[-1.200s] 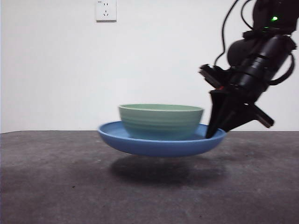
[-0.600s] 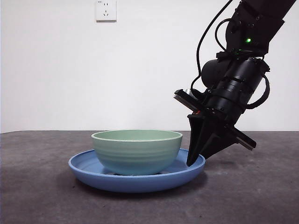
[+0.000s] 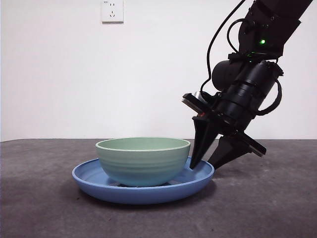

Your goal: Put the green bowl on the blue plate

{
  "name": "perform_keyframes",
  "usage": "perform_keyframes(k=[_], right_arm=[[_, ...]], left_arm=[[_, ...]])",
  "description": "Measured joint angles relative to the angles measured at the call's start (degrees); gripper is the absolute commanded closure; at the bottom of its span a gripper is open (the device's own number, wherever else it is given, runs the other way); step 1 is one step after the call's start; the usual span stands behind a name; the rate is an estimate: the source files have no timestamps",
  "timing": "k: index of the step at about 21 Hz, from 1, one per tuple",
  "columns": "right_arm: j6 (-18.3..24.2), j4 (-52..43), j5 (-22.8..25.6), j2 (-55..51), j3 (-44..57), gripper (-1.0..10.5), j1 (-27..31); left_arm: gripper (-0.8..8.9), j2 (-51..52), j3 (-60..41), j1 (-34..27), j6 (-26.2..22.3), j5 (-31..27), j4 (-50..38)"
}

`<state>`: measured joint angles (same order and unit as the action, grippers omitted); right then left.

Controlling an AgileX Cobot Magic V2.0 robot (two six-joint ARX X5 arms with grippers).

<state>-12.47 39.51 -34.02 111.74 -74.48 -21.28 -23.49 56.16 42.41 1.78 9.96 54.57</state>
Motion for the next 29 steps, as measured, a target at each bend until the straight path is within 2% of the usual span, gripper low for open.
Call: perform_keyframes(k=[2, 5, 9, 12, 14, 18, 24, 29], right_arm=[[0.0, 0.0, 0.2, 0.0, -1.5, 6.5, 0.0], [0.0, 1.8, 2.7, -0.1, -5.0, 6.3, 0.7], [0.5, 8.6, 4.8, -1.7, -12.4, 5.2, 3.0], [2.8, 15.7, 8.3, -6.5, -18.3, 4.5, 4.6], [5.3, 20.0, 9.9, -11.8, -20.0, 4.4, 4.9], [9.8, 27.9, 18.1, -24.4, -20.0, 3.2, 4.4], [12.7, 35.1, 18.4, -43.8, -16.7, 3.2, 1.6], [12.6, 35.2, 17.1, -63.1, -6.3, 3.2, -1.6]], left_arm=[[2.16, 0.0, 0.0, 0.0, 0.0, 0.0, 0.0], [2.15, 0.0, 0.0, 0.0, 0.0, 0.0, 0.0], [2.16, 0.0, 0.0, 0.0, 0.0, 0.0, 0.0], [2.15, 0.0, 0.0, 0.0, 0.0, 0.0, 0.0], [2.15, 0.0, 0.0, 0.0, 0.0, 0.0, 0.0], [2.15, 0.0, 0.0, 0.0, 0.0, 0.0, 0.0], [2.16, 0.0, 0.0, 0.0, 0.0, 0.0, 0.0], [2.16, 0.0, 0.0, 0.0, 0.0, 0.0, 0.0]])
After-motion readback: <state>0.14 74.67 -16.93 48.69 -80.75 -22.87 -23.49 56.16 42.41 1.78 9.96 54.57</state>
